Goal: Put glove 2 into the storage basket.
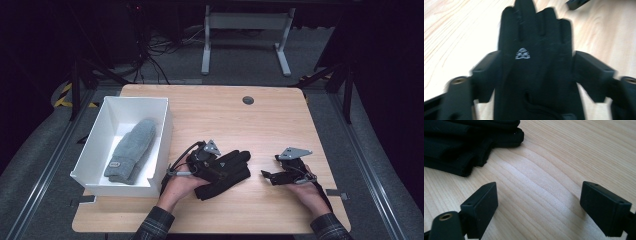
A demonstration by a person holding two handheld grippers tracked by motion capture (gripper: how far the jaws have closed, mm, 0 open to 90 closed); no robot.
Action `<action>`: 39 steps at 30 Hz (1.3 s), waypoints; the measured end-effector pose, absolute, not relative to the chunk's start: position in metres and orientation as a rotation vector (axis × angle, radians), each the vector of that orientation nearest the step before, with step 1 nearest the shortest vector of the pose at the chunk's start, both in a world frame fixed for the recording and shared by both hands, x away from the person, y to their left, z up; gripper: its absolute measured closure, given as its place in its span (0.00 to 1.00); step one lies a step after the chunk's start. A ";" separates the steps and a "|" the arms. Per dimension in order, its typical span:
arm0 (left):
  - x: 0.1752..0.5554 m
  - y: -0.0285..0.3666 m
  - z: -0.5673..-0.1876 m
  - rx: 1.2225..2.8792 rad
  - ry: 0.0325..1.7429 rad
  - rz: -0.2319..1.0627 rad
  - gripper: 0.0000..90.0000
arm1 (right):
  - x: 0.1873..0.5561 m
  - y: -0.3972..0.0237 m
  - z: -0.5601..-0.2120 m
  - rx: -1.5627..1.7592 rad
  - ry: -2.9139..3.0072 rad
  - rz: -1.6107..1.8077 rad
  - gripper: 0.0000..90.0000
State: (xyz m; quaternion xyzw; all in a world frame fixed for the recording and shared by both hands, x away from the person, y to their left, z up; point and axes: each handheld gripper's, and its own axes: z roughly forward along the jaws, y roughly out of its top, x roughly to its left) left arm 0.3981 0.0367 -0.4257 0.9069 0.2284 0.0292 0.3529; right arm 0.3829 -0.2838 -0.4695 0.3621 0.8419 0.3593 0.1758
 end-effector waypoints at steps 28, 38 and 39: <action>0.400 0.023 -0.451 2.438 0.560 -0.038 0.55 | 0.382 -0.283 -0.470 1.029 2.384 1.019 0.18; 0.396 0.022 -0.447 2.430 0.593 -0.038 0.68 | 0.382 -0.283 -0.470 1.027 2.386 1.019 0.18; 0.396 0.021 -0.447 2.427 0.600 -0.037 0.70 | 0.382 -0.283 -0.470 1.028 2.385 1.019 0.18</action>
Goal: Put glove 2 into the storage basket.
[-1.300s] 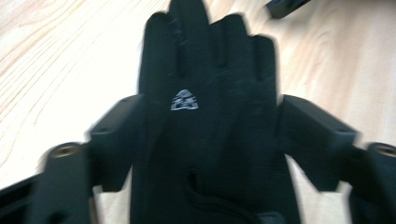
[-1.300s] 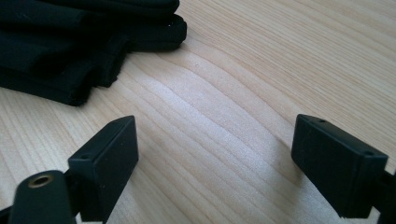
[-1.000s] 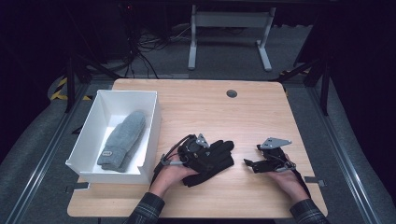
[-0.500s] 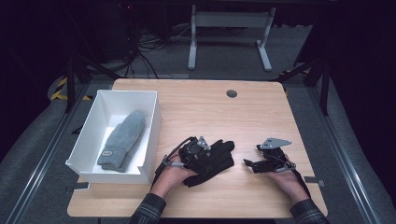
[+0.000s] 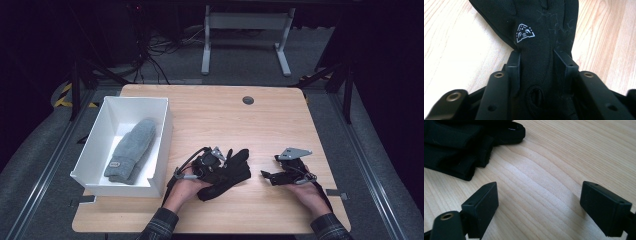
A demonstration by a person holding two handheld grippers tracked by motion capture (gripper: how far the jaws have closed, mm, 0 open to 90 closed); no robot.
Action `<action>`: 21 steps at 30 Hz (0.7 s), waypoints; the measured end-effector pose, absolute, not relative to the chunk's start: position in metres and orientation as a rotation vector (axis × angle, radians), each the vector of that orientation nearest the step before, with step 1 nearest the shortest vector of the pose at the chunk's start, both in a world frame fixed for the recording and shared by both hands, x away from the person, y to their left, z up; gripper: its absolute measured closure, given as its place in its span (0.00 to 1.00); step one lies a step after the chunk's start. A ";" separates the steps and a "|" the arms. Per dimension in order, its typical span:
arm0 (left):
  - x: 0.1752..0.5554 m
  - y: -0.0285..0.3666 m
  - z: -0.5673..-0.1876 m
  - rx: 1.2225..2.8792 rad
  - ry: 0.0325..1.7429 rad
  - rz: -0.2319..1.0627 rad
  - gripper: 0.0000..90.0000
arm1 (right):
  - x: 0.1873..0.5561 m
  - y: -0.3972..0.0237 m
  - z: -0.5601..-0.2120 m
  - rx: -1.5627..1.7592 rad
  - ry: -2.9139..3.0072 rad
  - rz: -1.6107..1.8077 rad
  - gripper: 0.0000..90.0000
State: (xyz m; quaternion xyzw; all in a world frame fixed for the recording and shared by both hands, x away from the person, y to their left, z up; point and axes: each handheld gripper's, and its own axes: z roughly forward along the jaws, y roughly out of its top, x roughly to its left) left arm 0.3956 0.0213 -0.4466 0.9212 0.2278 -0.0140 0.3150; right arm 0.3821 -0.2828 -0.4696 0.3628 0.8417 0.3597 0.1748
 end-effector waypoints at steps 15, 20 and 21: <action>0.394 0.029 -0.410 2.342 0.716 -0.024 0.73 | 0.382 -0.282 -0.470 1.030 2.384 1.019 0.17; 0.395 0.038 -0.384 2.308 0.744 0.000 0.73 | 0.382 -0.282 -0.470 1.030 2.383 1.019 0.17; 0.395 0.040 -0.378 2.298 0.752 0.007 0.73 | 0.382 -0.282 -0.470 1.030 2.383 1.019 0.17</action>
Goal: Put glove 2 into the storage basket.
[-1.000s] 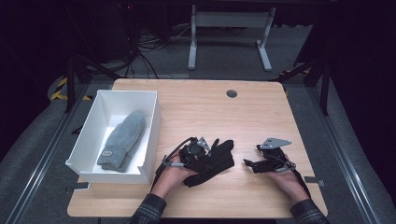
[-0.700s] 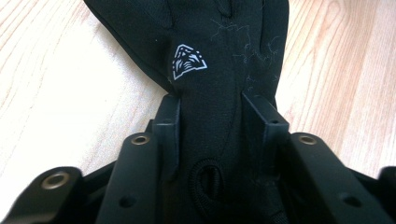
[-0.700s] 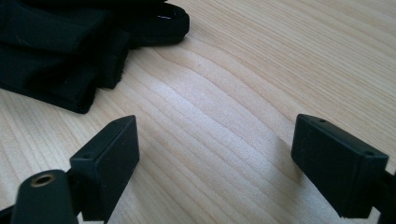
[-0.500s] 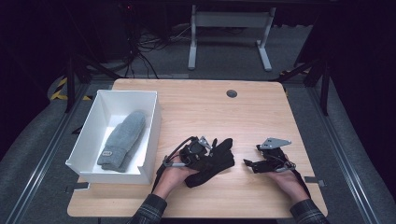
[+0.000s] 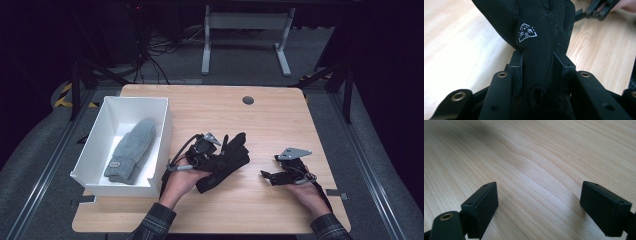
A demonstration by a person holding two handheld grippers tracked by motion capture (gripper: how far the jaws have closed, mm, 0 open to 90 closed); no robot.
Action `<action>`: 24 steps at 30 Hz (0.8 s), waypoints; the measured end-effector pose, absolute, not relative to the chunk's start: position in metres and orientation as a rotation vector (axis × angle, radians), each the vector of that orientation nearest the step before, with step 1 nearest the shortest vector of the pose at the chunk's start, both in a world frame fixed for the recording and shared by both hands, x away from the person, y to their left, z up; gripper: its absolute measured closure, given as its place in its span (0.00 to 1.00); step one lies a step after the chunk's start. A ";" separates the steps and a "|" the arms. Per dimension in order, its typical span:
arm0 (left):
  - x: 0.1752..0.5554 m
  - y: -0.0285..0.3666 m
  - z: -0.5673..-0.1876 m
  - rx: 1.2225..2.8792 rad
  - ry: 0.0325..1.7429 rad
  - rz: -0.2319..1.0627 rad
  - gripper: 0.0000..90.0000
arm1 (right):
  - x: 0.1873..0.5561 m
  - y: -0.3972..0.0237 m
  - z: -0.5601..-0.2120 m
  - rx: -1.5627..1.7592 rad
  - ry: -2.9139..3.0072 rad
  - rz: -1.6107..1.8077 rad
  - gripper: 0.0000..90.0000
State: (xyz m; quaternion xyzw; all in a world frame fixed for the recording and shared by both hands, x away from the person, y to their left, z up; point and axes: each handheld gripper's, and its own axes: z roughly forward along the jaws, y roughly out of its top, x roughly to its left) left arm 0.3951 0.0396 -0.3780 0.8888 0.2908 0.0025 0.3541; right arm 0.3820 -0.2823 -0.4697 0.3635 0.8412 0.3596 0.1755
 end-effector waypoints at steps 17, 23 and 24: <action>0.406 0.085 -0.297 2.214 0.835 0.123 0.73 | 0.382 -0.282 -0.470 1.030 2.383 1.017 0.17; 0.410 0.104 -0.287 2.177 0.881 0.155 0.73 | 0.382 -0.282 -0.470 1.030 2.383 1.017 0.17; 0.410 0.108 -0.285 2.168 0.892 0.160 0.73 | 0.382 -0.282 -0.470 1.030 2.383 1.017 0.17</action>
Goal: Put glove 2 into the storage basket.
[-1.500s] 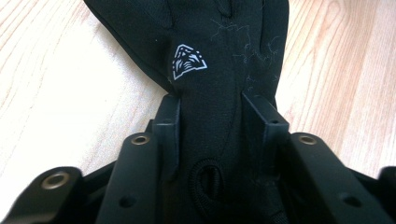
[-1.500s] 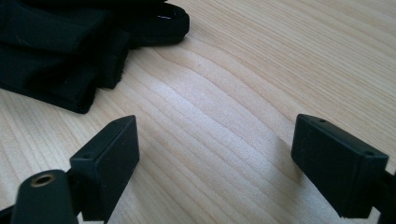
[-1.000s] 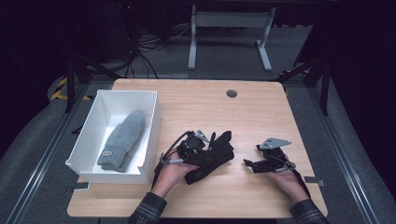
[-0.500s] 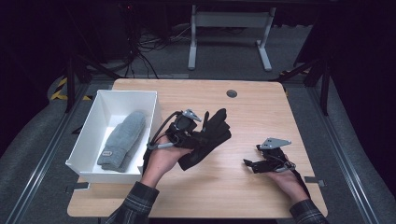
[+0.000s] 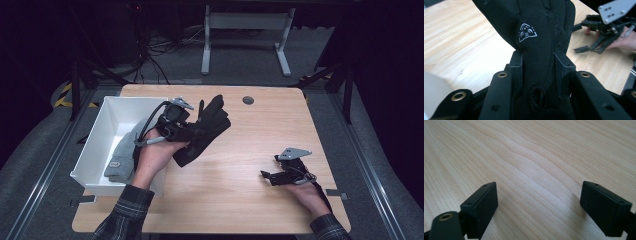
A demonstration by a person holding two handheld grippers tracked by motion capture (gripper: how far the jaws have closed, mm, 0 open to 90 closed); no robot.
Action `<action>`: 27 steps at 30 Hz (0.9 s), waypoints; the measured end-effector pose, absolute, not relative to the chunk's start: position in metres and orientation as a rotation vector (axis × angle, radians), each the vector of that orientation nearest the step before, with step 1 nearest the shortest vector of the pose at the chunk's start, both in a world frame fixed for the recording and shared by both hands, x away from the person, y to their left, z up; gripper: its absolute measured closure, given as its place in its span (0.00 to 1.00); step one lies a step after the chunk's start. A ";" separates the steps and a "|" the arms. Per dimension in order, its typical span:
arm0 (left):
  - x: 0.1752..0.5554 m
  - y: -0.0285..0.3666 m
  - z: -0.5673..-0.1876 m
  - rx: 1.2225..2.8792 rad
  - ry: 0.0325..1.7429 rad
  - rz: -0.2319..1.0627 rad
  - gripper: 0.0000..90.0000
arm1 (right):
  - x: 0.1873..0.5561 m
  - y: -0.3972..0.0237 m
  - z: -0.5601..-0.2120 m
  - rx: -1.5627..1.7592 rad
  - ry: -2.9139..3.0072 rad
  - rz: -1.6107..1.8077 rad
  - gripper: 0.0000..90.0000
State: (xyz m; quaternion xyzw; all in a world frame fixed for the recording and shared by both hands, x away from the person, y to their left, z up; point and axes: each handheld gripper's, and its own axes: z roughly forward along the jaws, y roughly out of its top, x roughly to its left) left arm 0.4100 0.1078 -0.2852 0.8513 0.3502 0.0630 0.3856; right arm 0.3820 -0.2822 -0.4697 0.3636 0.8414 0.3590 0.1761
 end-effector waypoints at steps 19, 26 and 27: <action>0.407 0.205 -0.278 2.039 1.133 0.283 0.73 | 0.382 -0.282 -0.470 1.030 2.382 1.017 0.17; 0.407 0.236 -0.282 2.003 1.226 0.309 0.73 | 0.382 -0.282 -0.470 1.033 2.381 1.015 0.17; 0.408 0.240 -0.285 1.996 1.247 0.309 0.73 | 0.382 -0.282 -0.470 1.033 2.381 1.015 0.17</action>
